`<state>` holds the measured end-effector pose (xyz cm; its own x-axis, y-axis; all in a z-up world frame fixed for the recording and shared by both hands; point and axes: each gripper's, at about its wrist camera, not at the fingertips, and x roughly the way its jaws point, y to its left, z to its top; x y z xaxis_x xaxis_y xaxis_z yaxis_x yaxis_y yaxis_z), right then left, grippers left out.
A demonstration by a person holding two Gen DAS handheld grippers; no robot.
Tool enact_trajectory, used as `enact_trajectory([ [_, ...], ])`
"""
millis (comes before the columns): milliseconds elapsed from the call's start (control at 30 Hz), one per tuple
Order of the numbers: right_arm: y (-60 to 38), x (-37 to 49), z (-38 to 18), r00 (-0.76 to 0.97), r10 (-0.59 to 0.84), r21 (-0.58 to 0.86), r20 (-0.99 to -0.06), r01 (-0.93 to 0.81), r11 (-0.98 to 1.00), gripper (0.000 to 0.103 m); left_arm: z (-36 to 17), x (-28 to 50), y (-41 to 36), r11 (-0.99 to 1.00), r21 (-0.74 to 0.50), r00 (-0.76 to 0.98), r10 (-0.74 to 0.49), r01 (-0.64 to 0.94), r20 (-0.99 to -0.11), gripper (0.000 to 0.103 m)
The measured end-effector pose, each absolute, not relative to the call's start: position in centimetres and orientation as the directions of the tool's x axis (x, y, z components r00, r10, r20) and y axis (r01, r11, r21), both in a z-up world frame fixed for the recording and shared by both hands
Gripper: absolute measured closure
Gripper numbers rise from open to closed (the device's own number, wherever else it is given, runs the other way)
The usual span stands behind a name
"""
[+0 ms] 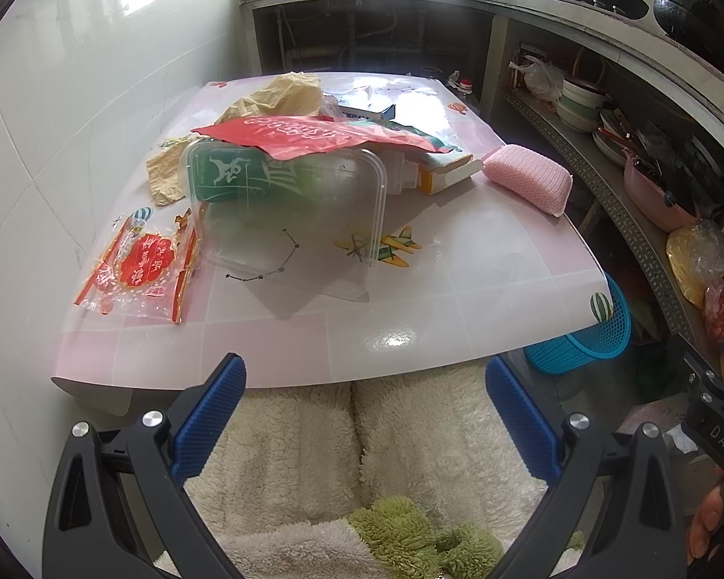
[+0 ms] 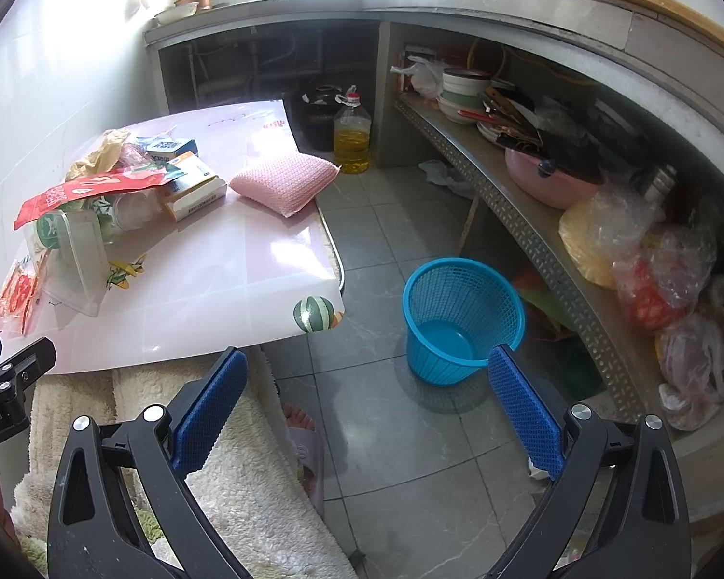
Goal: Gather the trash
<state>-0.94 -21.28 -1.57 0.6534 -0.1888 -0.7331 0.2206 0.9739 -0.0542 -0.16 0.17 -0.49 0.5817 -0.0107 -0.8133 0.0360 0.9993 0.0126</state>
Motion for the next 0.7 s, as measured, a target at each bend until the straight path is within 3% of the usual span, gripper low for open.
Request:
enact_trajectory([
  [700, -20.64, -0.67, -1.94, 0.649, -0.173, -0.047, -0.740, 0.208, 0.977, 0.008, -0.42, -0.02, 0.51, 0.999, 0.014, 0.579, -0.008, 0.032, -0.815, 0.006],
])
